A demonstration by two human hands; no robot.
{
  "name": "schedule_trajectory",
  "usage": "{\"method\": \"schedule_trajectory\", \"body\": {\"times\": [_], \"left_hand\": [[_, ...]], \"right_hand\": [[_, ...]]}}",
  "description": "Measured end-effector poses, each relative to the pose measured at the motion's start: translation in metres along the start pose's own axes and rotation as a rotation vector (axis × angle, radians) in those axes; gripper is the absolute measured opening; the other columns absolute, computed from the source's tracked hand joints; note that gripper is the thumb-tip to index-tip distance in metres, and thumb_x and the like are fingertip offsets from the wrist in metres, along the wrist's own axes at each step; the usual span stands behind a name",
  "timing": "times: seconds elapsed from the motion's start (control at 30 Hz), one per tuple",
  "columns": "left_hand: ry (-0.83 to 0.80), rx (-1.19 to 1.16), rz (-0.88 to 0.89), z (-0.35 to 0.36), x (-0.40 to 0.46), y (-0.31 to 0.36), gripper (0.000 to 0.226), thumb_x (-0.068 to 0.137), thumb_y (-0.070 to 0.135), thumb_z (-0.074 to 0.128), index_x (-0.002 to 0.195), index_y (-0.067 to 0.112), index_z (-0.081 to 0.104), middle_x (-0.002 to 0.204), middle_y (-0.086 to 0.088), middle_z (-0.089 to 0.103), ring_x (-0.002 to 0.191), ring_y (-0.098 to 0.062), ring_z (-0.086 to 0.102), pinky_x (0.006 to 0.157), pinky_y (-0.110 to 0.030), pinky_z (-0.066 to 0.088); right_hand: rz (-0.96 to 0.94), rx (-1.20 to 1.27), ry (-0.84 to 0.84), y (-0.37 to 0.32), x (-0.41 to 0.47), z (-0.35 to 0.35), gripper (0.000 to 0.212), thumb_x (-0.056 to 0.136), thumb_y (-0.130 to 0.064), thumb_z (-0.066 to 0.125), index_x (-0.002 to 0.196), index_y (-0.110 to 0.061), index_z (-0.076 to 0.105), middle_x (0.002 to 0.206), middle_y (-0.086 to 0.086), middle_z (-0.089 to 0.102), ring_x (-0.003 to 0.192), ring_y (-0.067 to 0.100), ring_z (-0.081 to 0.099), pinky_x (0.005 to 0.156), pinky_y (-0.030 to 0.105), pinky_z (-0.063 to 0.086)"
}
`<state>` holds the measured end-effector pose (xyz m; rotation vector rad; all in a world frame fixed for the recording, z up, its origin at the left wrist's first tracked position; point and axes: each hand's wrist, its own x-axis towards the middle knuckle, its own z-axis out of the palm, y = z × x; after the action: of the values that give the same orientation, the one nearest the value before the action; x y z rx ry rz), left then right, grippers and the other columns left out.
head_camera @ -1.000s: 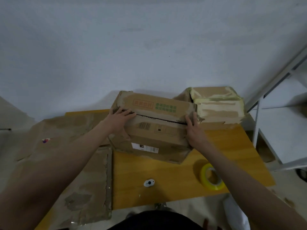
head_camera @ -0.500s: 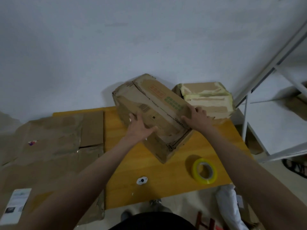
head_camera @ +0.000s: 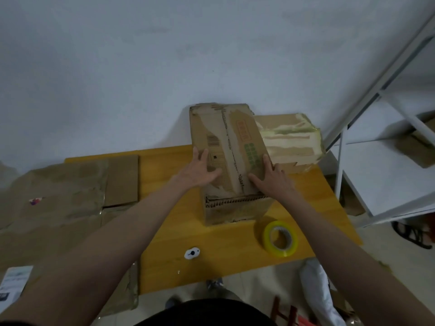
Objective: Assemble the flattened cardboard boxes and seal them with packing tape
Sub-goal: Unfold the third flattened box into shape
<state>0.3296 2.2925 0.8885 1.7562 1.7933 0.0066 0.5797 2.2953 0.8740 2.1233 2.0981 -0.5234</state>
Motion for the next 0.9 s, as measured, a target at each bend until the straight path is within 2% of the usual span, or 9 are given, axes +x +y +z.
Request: {"method": "schedule_trajectory", "body": {"times": [0.13,0.27,0.43,0.53,0.67,0.8,0.9], "left_hand": [[0.034,0.203,0.019,-0.017,0.002,-0.007,0.084,0.095,0.072,0.028,0.159,0.028,-0.005,0.166,-0.006,-0.010,0.148,-0.037,0.023,0.116,-0.050,0.029],[0.246,0.295,0.051,-0.041,-0.014,-0.029,0.079,0.096,0.068,0.030,0.159,0.026,0.008,0.166,-0.007,0.010,0.148,-0.035,0.023,0.119,-0.053,0.024],[0.370,0.334,-0.085,-0.070,-0.054,-0.084,0.072,0.099,0.061,0.033,0.158,0.024,0.014,0.165,-0.005,0.012,0.149,-0.030,0.022,0.122,-0.049,0.016],[0.418,0.318,-0.200,-0.076,-0.084,-0.127,0.070,0.100,0.058,0.034,0.158,0.023,0.016,0.165,-0.005,0.015,0.149,-0.028,0.022,0.123,-0.047,0.012],[0.453,0.216,-0.338,-0.072,-0.125,-0.181,0.067,0.099,0.055,0.041,0.155,0.020,0.025,0.163,-0.007,0.021,0.146,-0.031,0.027,0.121,-0.047,0.019],[0.472,0.183,-0.423,-0.065,-0.162,-0.230,0.062,0.097,0.052,0.046,0.148,0.017,0.036,0.156,-0.008,0.034,0.138,-0.035,0.038,0.115,-0.048,0.026],[0.474,0.176,-0.465,-0.060,-0.184,-0.268,0.063,0.096,0.050,0.049,0.148,0.016,0.037,0.155,-0.008,0.035,0.137,-0.036,0.040,0.114,-0.049,0.027]], "right_hand": [[-0.050,-0.056,0.087,-0.013,0.002,-0.016,0.082,0.092,-0.070,0.039,0.156,-0.024,0.015,0.154,0.017,0.024,0.136,0.041,0.032,0.108,0.054,0.036],[-0.215,-0.038,0.219,-0.057,0.013,-0.044,0.071,0.092,-0.060,0.045,0.150,-0.022,0.031,0.151,0.017,0.035,0.136,0.039,0.036,0.109,0.054,0.034],[-0.466,0.048,0.278,-0.138,0.016,-0.049,0.052,0.097,-0.044,0.048,0.142,-0.019,0.043,0.143,0.010,0.047,0.133,0.032,0.044,0.106,0.048,0.038],[-0.620,0.074,0.246,-0.189,0.008,-0.035,0.050,0.102,-0.043,0.040,0.146,-0.018,0.041,0.148,0.011,0.044,0.134,0.033,0.044,0.108,0.047,0.038],[-0.768,0.033,0.193,-0.245,-0.015,-0.008,0.053,0.103,-0.041,0.043,0.151,-0.022,0.032,0.157,0.009,0.032,0.140,0.032,0.034,0.110,0.046,0.034],[-0.820,-0.004,0.141,-0.292,-0.040,0.018,0.053,0.101,-0.040,0.043,0.150,-0.022,0.034,0.154,0.011,0.035,0.136,0.033,0.038,0.107,0.047,0.036],[-0.816,-0.008,0.119,-0.322,-0.055,0.038,0.054,0.101,-0.043,0.041,0.150,-0.020,0.034,0.151,0.011,0.037,0.135,0.033,0.040,0.107,0.047,0.037]]}}
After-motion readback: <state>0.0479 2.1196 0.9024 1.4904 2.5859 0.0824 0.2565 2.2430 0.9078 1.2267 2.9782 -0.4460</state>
